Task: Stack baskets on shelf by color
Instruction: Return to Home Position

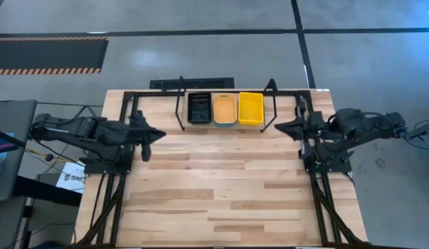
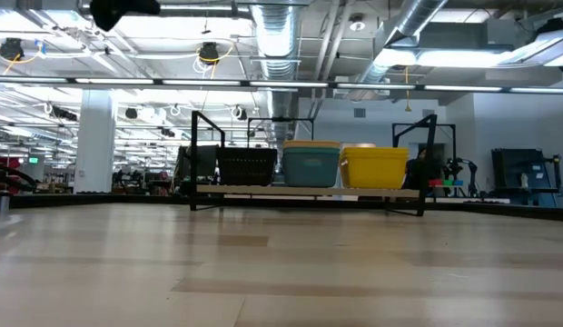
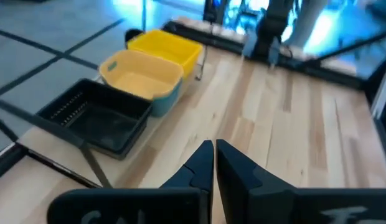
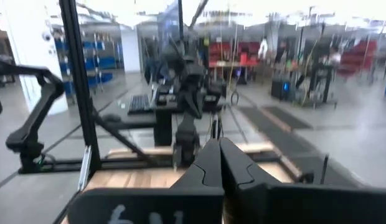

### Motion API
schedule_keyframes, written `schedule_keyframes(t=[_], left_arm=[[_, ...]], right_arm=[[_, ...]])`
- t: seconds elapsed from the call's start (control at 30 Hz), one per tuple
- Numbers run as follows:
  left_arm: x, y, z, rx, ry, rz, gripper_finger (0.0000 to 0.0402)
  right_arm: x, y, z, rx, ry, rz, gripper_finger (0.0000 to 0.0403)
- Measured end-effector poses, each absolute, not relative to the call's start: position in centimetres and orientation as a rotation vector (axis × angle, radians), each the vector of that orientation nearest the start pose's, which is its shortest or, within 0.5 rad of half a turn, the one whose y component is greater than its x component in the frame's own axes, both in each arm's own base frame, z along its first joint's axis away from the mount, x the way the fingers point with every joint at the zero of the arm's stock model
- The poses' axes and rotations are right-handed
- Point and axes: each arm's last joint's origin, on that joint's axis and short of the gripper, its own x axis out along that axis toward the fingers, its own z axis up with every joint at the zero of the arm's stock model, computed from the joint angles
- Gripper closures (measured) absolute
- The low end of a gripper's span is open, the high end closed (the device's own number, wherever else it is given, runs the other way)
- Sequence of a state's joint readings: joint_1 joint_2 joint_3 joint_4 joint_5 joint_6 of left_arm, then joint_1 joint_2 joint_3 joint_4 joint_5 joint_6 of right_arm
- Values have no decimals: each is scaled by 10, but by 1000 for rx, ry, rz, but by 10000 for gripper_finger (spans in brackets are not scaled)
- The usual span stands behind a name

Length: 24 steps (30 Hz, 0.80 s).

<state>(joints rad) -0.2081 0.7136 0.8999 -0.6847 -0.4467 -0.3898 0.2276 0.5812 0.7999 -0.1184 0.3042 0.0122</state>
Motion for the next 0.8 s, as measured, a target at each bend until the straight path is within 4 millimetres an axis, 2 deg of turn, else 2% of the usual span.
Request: schedule_keyframes(t=[0.23,0.43,0.67,0.8], left_arm=[[109,-10,346,-232,299,349,397],[106,-9,347,-197,289,362,397],[103,-9,341,-171,358,352,397],[100,-8,340,-176,350,346,397]], right_arm=[[100,14,381,19,-180,-89,403],[101,14,380,14,-171,-91,403],[100,14,367,29,-53,-87,403],[94,13,355,53,-66,-81,403]])
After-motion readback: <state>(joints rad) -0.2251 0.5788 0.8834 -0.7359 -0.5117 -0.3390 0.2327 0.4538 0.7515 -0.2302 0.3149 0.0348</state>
